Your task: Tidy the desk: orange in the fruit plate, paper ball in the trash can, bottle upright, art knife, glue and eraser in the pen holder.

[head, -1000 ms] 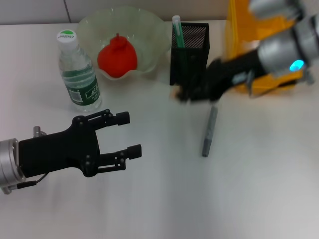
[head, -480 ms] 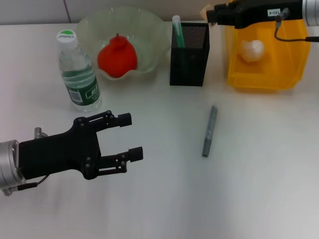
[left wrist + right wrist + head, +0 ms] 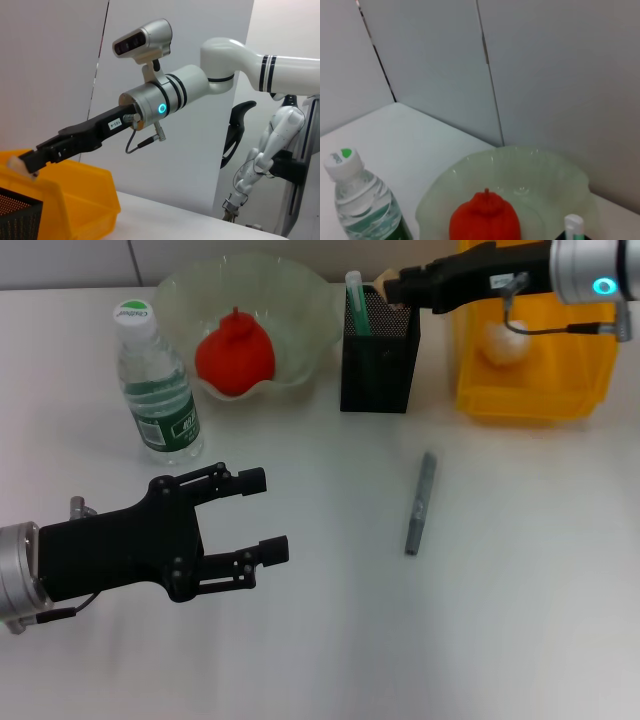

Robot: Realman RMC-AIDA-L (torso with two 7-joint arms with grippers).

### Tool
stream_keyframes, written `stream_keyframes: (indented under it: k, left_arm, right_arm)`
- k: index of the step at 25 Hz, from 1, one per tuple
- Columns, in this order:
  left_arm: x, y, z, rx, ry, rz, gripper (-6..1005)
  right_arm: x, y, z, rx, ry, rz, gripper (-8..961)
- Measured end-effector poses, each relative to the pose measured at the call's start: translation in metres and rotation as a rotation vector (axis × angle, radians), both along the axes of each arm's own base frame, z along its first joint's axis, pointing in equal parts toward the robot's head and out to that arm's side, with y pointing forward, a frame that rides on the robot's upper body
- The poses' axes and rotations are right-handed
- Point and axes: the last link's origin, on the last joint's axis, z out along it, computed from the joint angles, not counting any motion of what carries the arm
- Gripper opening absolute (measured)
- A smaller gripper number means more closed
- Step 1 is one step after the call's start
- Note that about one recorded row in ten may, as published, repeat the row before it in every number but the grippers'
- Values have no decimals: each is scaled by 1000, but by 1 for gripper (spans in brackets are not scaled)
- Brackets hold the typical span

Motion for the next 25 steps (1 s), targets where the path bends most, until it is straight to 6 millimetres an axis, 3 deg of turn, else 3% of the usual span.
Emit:
stream_keyframes:
  k: [14, 25]
  left_arm:
    - [3, 2, -1, -6, -3, -7, 806]
    - [5, 4, 0, -18, -9, -1, 807]
  right_arm:
    - [-15, 16, 0, -4, -143, -38, 244]
    - [-18, 21, -13, -13, -219, -57, 244]
